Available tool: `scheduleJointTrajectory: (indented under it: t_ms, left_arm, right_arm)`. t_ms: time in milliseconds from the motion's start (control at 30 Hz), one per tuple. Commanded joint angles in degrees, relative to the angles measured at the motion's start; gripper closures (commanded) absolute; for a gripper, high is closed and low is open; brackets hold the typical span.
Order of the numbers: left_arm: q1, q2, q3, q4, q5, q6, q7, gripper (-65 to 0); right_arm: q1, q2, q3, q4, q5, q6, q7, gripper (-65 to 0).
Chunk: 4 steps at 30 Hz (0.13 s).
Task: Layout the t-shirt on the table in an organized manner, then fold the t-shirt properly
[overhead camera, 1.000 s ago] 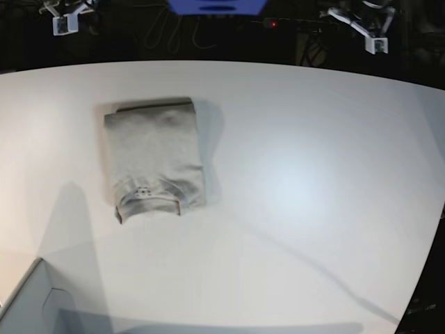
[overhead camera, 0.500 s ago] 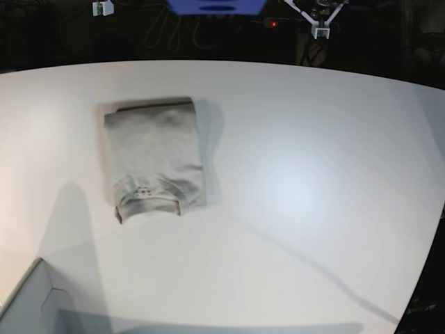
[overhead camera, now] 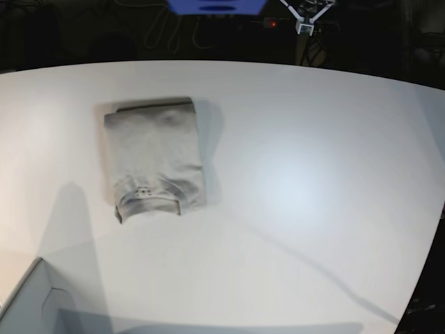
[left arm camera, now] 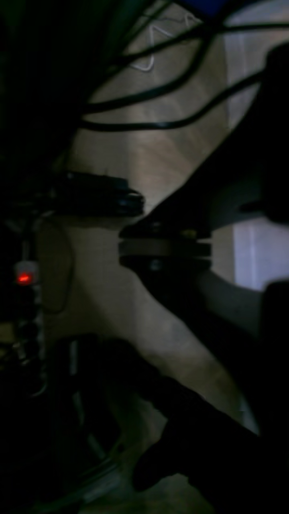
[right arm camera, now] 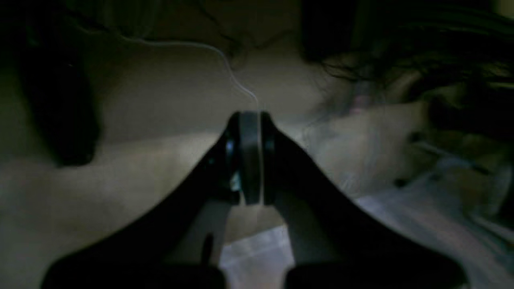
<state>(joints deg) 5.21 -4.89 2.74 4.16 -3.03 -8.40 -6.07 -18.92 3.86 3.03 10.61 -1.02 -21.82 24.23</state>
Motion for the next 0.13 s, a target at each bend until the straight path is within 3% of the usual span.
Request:
scheduleJointTrajectory:
  t_ms: [0, 100]
  left_arm:
    - [-0.33, 0.09, 0.03, 0.19, -0.09, -0.08, -0.31, 0.0]
    - [-1.48, 1.15, 0.20, -0.43, -0.09, -0.08, -0.13, 0.0]
  right_arm:
    - [-0.47, -0.47, -0.08, 0.07, 0.71, -2.66, 0.61, 0.0]
    - [0.76, -0.65, -0.08, -1.07, 0.71, -6.09, 0.52, 0.0]
